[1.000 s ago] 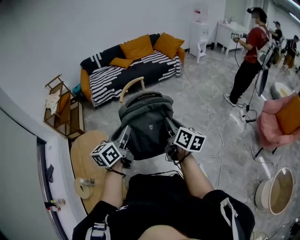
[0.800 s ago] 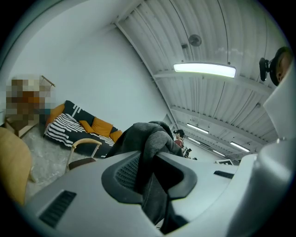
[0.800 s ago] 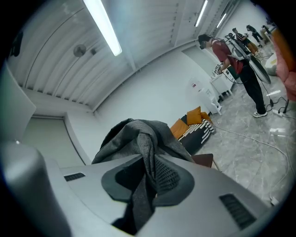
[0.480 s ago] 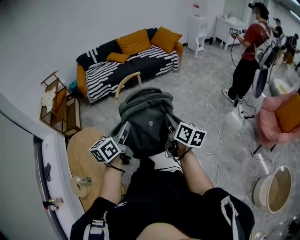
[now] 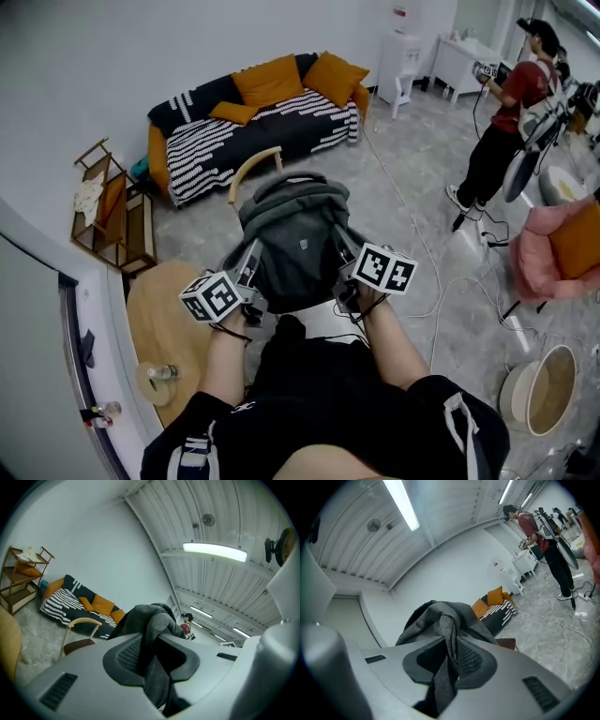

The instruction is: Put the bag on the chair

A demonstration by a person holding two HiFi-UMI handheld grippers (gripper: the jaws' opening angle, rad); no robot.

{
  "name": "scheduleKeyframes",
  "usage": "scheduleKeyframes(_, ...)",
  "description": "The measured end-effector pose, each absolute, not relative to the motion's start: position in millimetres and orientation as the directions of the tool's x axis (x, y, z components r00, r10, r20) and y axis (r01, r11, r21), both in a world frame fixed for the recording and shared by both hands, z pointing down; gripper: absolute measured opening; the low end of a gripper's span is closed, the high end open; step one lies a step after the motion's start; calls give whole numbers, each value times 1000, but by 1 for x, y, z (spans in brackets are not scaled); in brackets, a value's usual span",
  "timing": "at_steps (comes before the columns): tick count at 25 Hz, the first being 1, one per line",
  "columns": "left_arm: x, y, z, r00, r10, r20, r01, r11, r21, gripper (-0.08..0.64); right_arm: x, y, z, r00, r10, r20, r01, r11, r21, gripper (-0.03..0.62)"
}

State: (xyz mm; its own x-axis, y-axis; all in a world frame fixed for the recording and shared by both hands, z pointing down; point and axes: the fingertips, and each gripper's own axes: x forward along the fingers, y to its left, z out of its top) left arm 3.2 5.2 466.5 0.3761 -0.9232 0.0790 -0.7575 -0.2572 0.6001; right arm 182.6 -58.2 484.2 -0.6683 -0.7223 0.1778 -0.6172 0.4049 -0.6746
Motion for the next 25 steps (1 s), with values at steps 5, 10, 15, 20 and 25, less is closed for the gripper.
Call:
scheduleKeyframes(5, -45, -71, 464, 394, -914, 94, -748, -259, 611, 86, 136, -130, 483, -659, -723, 207, -629, 378, -679, 78)
scheduleKeyframes(10, -95, -153, 460, 416, -904, 96, -733, -271, 624, 86, 87, -208, 477, -644, -730, 229, -649, 363, -668, 78)
scheduleKeyframes(15, -149, -233, 450, 462, -883, 85, -711, -312, 630, 87, 34, -282, 466, -616, -749, 245, -667, 331, -668, 78)
scheduleKeyframes(20, -206, -297, 459, 490, -869, 62, -692, -345, 634, 86, -23, -340, 475, -582, -765, 277, -708, 308, -635, 75)
scheduleKeyframes(25, -243, -344, 473, 534, -842, 74, -673, -370, 640, 87, -58, -374, 491, -538, -779, 322, -737, 250, -628, 74)
